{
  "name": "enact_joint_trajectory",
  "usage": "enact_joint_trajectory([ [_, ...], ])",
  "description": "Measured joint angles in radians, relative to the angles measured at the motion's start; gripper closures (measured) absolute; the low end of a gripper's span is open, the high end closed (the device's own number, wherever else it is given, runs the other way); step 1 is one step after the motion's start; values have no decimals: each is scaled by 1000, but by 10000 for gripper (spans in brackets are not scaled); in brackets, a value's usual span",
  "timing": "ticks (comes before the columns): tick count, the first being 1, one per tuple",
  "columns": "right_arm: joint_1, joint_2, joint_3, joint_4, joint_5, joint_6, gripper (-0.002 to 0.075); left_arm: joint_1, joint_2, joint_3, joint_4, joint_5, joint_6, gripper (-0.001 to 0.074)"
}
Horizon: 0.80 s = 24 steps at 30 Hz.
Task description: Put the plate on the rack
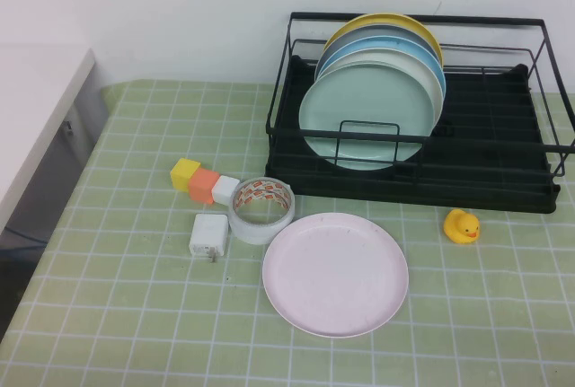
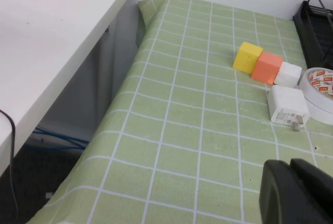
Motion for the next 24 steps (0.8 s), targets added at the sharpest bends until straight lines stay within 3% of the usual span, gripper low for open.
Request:
enact_joint_trajectory([
  [16,0,0,0,5,0,0,716,0,0,0,-59,-8,-69,737],
  [19,0,0,0,7,0,0,716,0,0,0,-156,-19,-91,736],
  [24,0,0,0,50,0,0,716,0,0,2,-484,-27,-185,737],
])
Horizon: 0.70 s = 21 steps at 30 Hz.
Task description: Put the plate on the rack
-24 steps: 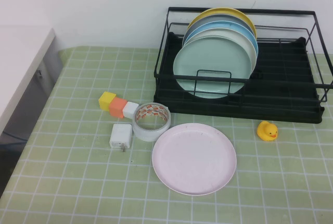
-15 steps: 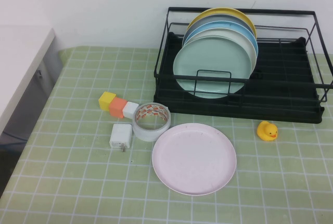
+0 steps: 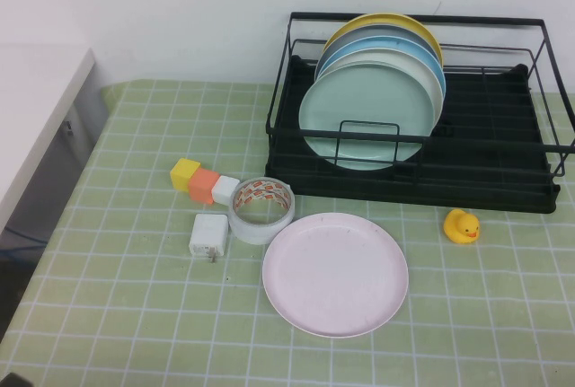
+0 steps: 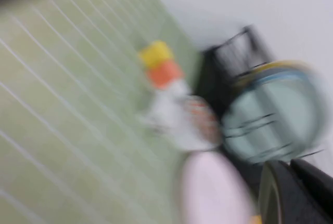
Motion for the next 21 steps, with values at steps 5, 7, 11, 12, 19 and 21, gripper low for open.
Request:
enact_joint_trajectory([
  [5,0,0,0,258,-2,43,716,0,0,0,-406,-47,-29,736],
  [7,0,0,2,427,-2,76,716,0,0,0,-494,-63,-29,737],
  [11,0,0,6,726,-13,108,716,0,0,0,-533,-117,-22,736],
  [12,0,0,6,773,-27,108,716,0,0,0,-533,-128,-20,736],
  [19,0,0,6,928,-106,99,716,0,0,0,-533,-257,15,736],
  [21,0,0,6,935,-147,73,716,0,0,0,-534,-314,24,736],
])
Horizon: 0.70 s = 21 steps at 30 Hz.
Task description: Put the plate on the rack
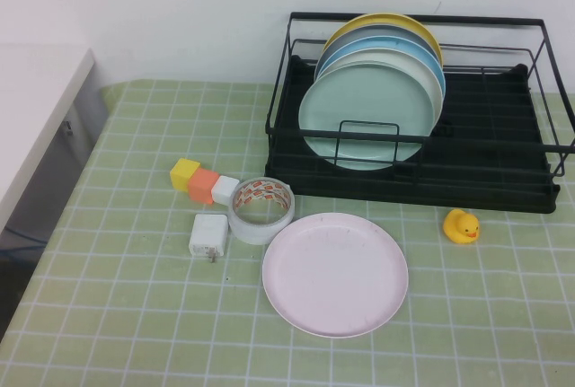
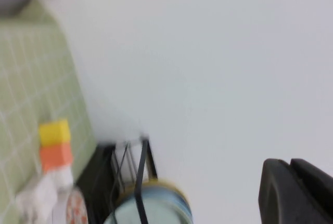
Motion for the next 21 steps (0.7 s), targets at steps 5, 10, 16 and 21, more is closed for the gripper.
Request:
enact_joint_trajectory([
  [5,0,0,0,7,-73,-113,716,0,0,-17,40,59,136,736],
  [10,0,0,0,7,-61,-263,716,0,102,-185,171,289,352,736],
  [16,0,0,0,7,16,-370,716,0,460,-489,433,501,533,736],
  [21,0,0,0,7,25,-394,716,0,771,-708,533,634,640,737],
])
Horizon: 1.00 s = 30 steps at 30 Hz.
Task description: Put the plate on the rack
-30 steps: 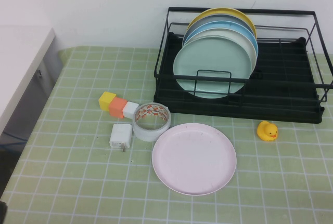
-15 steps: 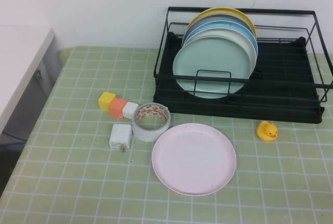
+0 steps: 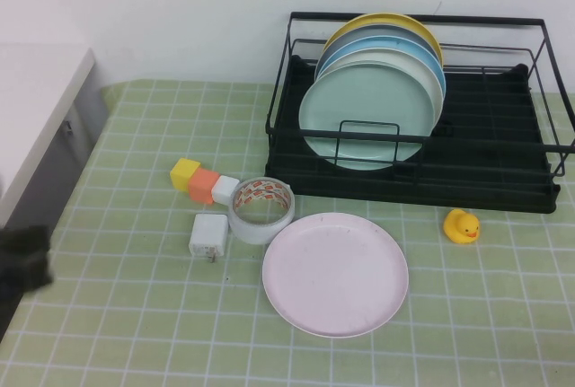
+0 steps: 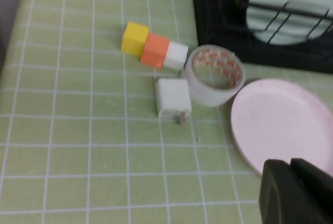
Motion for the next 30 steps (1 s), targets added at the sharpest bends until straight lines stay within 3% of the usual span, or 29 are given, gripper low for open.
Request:
enact_joint_trajectory([
  [4,0,0,0,0,0,-5,716,-34,186,-102,16,29,21,736],
  [10,0,0,0,13,-16,-10,716,-248,415,-177,141,31,-30,737],
  [15,0,0,0,35,-25,-11,716,-423,610,-272,400,31,-298,736],
  [19,0,0,0,41,-23,-12,716,-505,761,-376,557,64,-484,723],
  [22,0,0,0,41,-4,-12,716,-543,871,-466,592,97,-538,659],
  [30,0,0,0,41,30,-12,716,-586,1132,-689,595,139,-657,354],
])
